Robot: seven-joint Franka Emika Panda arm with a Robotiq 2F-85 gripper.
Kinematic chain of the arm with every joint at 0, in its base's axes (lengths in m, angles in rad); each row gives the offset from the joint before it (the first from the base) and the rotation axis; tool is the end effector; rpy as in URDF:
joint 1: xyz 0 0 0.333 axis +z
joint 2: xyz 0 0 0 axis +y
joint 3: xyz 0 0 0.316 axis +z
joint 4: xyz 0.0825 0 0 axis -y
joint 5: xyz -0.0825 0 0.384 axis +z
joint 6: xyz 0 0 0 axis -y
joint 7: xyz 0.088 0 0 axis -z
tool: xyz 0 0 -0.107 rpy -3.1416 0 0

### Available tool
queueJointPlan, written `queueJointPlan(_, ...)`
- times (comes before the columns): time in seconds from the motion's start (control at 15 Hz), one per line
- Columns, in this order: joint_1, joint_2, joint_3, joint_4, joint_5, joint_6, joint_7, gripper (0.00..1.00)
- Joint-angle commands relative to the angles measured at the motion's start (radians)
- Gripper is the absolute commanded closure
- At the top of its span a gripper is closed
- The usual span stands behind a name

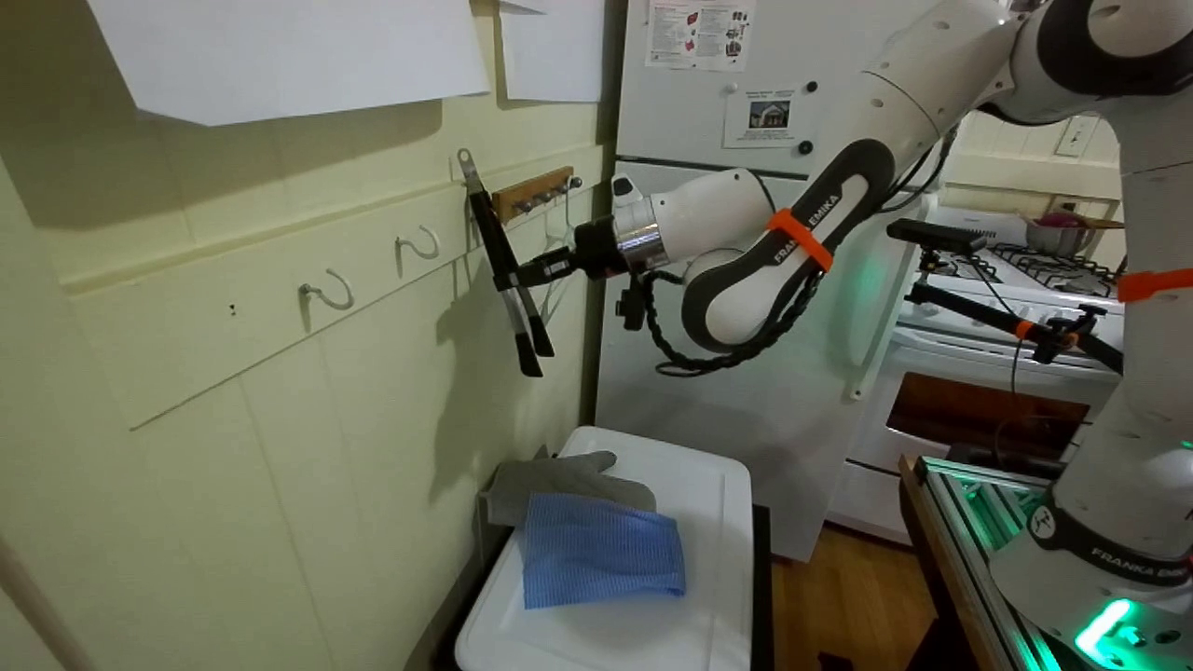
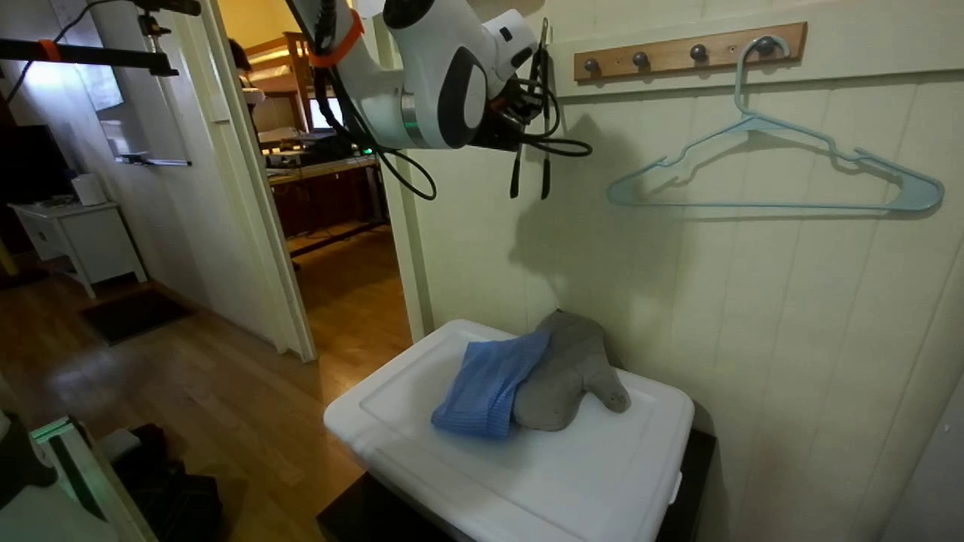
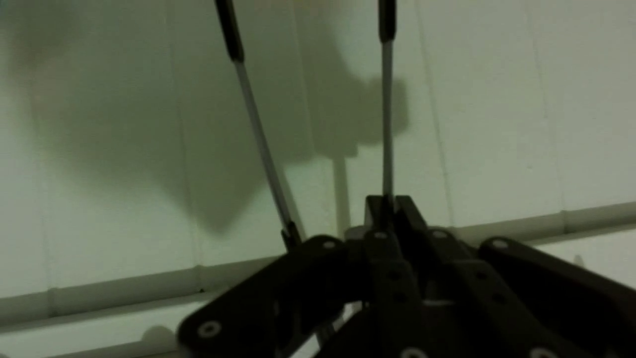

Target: Hang the tongs on the first white hook from the right.

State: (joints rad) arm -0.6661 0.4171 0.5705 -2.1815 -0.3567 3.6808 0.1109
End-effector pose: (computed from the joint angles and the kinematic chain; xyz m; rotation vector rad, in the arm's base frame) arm 0.6003 -0.0433 0.3710 -2.4896 -0.0466 -1.6443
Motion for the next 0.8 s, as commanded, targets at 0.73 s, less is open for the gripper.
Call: queueJointPlan(0.73,0.044,-0.001,-0.048,0.008,0.024,-0.103,-0.004,0.98)
